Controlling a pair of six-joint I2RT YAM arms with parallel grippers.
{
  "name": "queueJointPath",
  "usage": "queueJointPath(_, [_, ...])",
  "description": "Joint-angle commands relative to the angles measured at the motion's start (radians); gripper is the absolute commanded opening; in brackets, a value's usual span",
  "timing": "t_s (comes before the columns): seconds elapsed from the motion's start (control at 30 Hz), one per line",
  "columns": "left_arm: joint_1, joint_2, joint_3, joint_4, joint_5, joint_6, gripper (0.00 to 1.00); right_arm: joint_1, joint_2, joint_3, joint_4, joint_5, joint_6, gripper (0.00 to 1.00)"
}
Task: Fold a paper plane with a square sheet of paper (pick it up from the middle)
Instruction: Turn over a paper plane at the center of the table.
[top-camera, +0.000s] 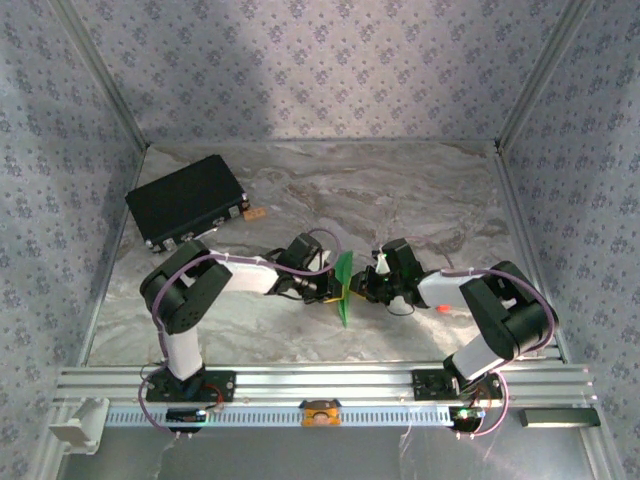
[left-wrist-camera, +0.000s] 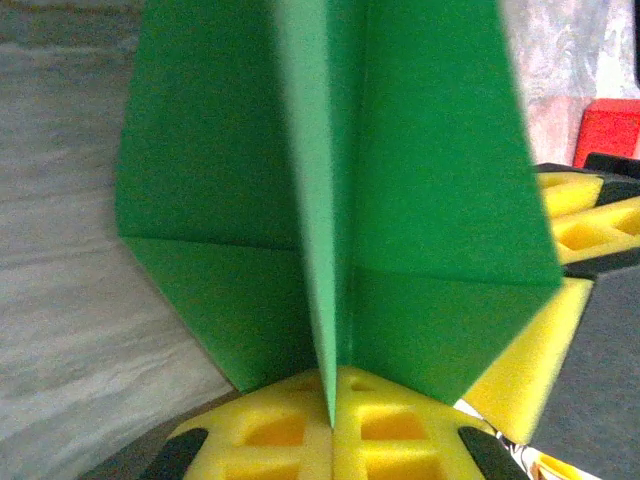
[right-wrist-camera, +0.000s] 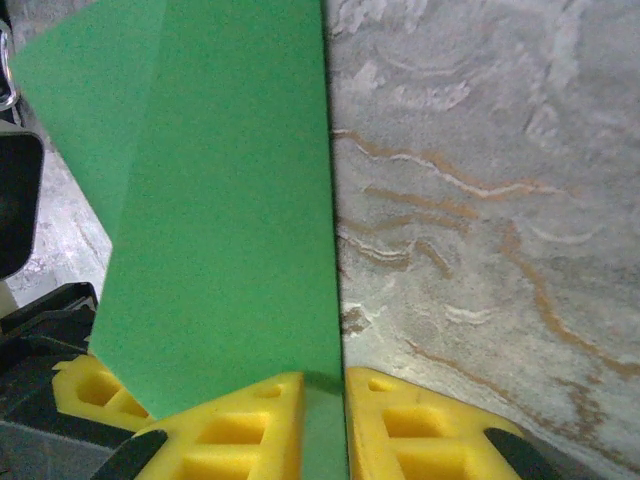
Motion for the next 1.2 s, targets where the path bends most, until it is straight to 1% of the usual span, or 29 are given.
queueJointPath(0.0, [-0.01,-0.069,0.046,-0.121,-0.059,0.043,0.07,0.007,-0.022,-0.015,-0.018,0.009,-0.002,0.21])
queueJointPath(0.17, [-0.011,-0.118,0.082,-0.259,-0.129,0.089,0.06,0.001,-0.084,-0.002,-0.096,0.039,-0.03,0.23])
queueJointPath(0.4, [-0.035,-0.111,0.263,-0.636,-0.292,0.194,0.05,0.004,-0.095,-0.002,-0.106,0.046,-0.028,0.23])
queueJointPath(0.53, [-0.047,-0.083,0.313,-0.726,-0.339,0.202,0.04,0.005,-0.091,0.003,-0.106,0.045,-0.031,0.24])
queueJointPath(0.7, [-0.068,-0.029,0.389,-0.862,-0.436,0.203,0.01,0.005,-0.089,0.002,-0.108,0.048,-0.032,0.23])
queueJointPath(0.87, [-0.082,0.015,0.438,-0.933,-0.483,0.198,0.01,0.005,-0.083,0.002,-0.108,0.049,-0.032,0.24])
queueJointPath(1.17, [-0.09,0.057,0.455,-0.954,-0.514,0.196,0.02,0.005,-0.081,0.004,-0.108,0.054,-0.03,0.24])
